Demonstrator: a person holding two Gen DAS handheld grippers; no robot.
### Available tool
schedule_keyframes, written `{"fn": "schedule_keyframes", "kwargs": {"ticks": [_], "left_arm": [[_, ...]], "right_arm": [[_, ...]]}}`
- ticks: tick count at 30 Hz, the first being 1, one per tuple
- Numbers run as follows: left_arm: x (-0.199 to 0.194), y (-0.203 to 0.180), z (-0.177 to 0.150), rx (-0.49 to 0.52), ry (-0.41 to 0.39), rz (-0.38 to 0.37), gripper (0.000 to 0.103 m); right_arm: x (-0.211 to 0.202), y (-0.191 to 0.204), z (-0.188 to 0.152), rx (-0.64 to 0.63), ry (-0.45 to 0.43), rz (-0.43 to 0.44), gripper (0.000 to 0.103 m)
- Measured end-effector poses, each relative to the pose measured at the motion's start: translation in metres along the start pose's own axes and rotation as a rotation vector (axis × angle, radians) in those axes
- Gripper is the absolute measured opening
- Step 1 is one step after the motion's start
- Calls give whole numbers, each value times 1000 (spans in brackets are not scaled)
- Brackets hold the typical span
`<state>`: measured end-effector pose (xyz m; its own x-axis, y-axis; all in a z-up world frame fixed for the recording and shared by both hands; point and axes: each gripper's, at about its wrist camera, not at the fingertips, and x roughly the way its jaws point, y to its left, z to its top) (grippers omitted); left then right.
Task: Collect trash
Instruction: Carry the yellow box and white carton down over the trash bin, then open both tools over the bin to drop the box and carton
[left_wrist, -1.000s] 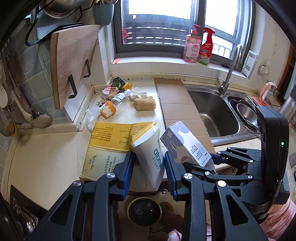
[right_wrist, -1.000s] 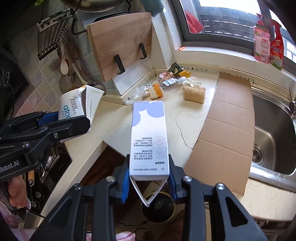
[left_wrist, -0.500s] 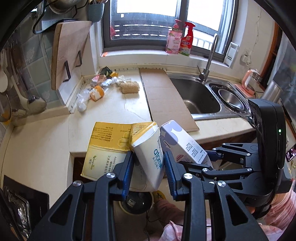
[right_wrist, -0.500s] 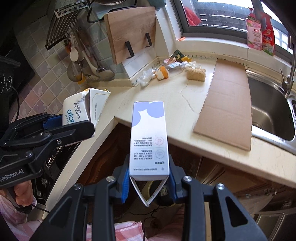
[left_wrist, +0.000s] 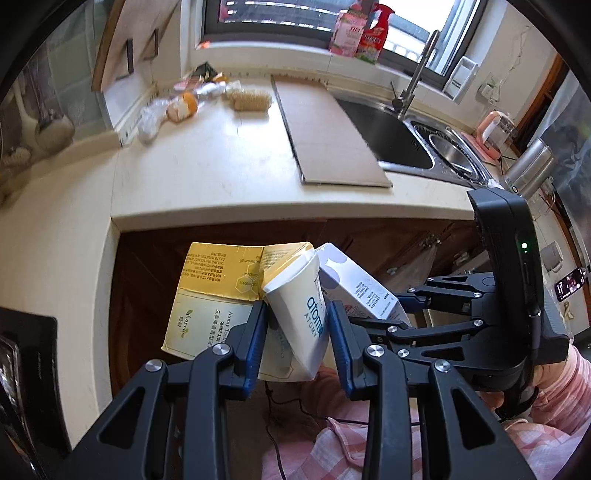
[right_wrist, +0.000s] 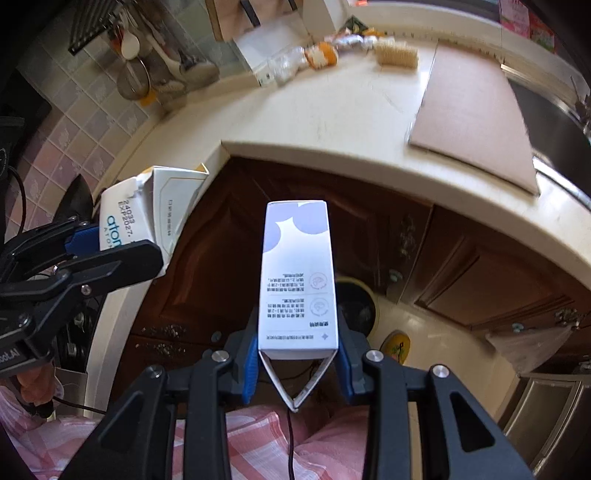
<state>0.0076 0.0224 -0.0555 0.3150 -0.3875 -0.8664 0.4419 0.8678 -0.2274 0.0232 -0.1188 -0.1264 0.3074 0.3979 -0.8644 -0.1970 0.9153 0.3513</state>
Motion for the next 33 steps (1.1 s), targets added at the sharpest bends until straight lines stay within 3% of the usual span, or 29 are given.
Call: {"fn": "schedule_keyframes", "kwargs": {"ticks": [9, 18, 22, 28, 30, 33], "left_arm": [[67, 34, -30, -103, 142, -22, 32], [183, 78, -73, -240, 302, -24, 32], [235, 93, -91, -269, 346, -27, 32], [310, 116, -108, -307, 393, -15, 33], [330, 122, -111, -318, 405, 4, 36], [351, 131, -118, -323, 409, 57, 59]], "right_arm": [[78, -20, -19, 43, 194, 5, 34], [181, -57, -39, 89, 377, 2, 34], [231, -69, -45, 113, 433, 9, 34], [300, -79, -41, 80, 451, -9, 36], [320, -85, -39, 70, 451, -28, 36], [342, -96, -39, 82, 444, -42, 40]]}}
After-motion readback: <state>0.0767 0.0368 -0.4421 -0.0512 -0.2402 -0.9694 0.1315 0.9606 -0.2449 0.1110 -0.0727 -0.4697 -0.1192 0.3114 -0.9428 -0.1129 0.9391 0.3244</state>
